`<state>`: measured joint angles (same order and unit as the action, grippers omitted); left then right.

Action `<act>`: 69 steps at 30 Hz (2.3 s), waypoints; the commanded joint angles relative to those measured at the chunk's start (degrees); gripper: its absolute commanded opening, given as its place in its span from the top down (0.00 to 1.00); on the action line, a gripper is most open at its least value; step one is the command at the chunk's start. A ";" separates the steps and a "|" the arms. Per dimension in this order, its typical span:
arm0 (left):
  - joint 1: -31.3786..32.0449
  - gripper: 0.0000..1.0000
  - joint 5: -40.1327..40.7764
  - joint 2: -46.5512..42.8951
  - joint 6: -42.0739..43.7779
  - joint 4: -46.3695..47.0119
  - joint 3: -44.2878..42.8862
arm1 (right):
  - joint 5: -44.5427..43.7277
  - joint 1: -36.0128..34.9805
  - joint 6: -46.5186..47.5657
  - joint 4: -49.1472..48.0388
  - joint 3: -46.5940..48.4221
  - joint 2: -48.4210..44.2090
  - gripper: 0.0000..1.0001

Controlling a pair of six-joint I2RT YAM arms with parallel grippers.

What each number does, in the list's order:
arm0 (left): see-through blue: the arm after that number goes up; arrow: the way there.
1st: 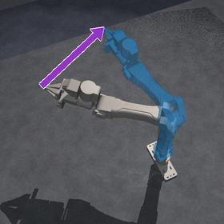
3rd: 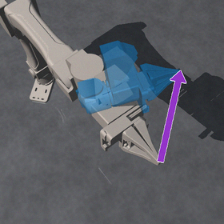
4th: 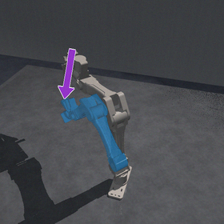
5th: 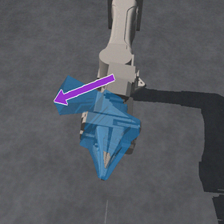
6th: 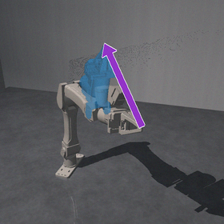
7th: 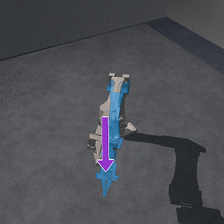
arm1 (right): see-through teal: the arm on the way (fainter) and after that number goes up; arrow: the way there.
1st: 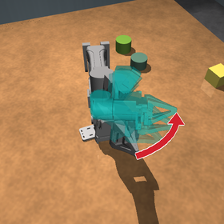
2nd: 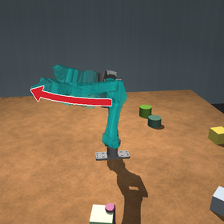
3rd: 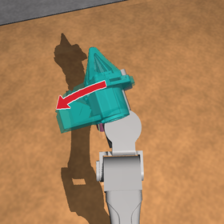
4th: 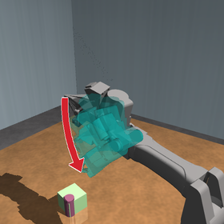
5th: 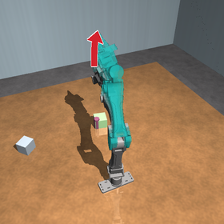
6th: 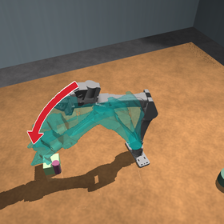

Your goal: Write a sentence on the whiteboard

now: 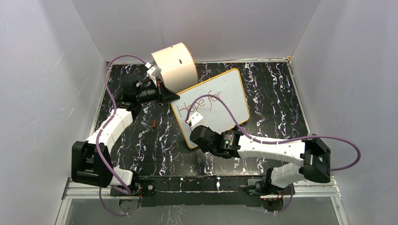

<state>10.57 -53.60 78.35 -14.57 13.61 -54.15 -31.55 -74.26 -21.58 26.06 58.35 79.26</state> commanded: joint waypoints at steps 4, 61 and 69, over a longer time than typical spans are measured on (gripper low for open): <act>0.95 1.00 2.65 1.80 3.06 -3.67 0.89 | -0.45 0.31 -0.13 -2.31 0.27 -0.23 1.00; 0.95 1.00 2.65 1.55 3.33 -3.81 0.83 | -4.71 3.73 2.88 -11.12 -3.79 -5.27 1.00; 0.95 1.00 2.47 1.90 3.31 -3.79 0.82 | -3.11 4.15 1.55 -7.64 -3.60 -5.12 1.00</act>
<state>10.57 -53.52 78.48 -14.50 13.69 -54.15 -32.77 -71.24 -18.55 18.24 54.72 74.91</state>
